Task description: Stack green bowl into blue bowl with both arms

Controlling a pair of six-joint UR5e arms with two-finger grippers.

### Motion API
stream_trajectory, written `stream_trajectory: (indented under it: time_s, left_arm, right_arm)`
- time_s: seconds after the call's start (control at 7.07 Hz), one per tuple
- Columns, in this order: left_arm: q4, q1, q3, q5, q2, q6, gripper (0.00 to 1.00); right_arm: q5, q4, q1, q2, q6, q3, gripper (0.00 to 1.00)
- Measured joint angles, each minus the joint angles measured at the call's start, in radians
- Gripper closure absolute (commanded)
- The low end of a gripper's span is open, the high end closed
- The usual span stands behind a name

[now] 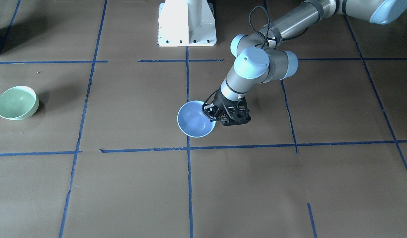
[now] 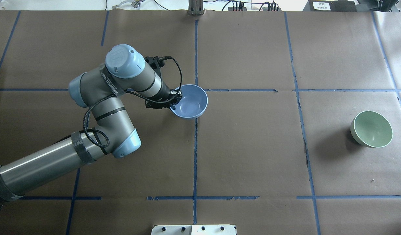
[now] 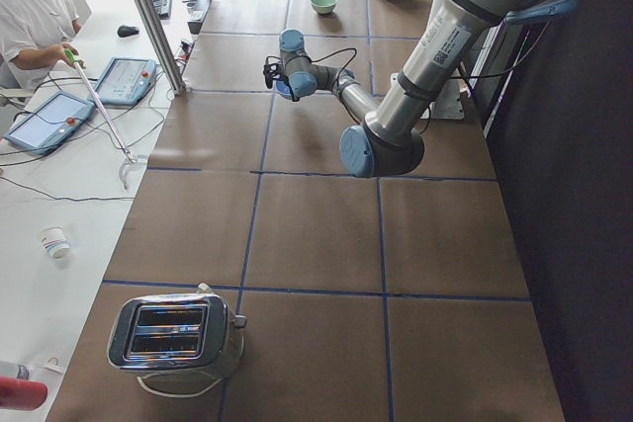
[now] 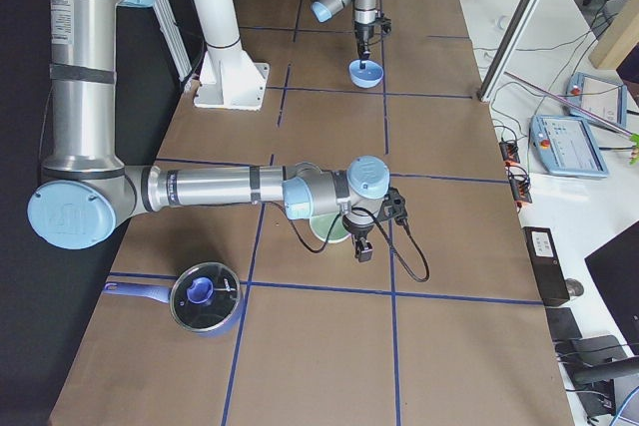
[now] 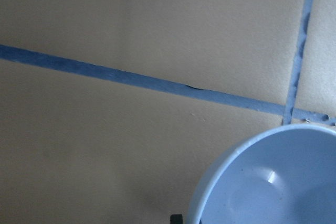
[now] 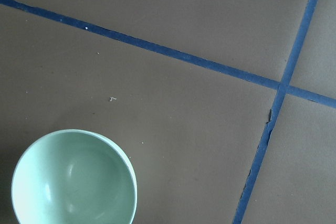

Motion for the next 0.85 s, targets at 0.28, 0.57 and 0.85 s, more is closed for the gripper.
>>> stream_trajectory:
  time_s: [0.28, 0.57, 0.85]
  left_arm:
    - [0.009, 0.027, 0.008, 0.034, -0.014, -0.001, 0.73]
    - [0.007, 0.032, 0.007, 0.041, -0.011, 0.000, 0.05]
    - [-0.006, 0.019, -0.016, 0.040, -0.004, -0.016, 0.05]
  right_arm:
    - [0.001, -0.001, -0.001, -0.002, 0.001, -0.001, 0.00]
    - [0.002, -0.001, -0.002, -0.002, 0.002, -0.003, 0.00]
    - [0.012, 0.000, -0.007, -0.002, 0.003, -0.004, 0.00]
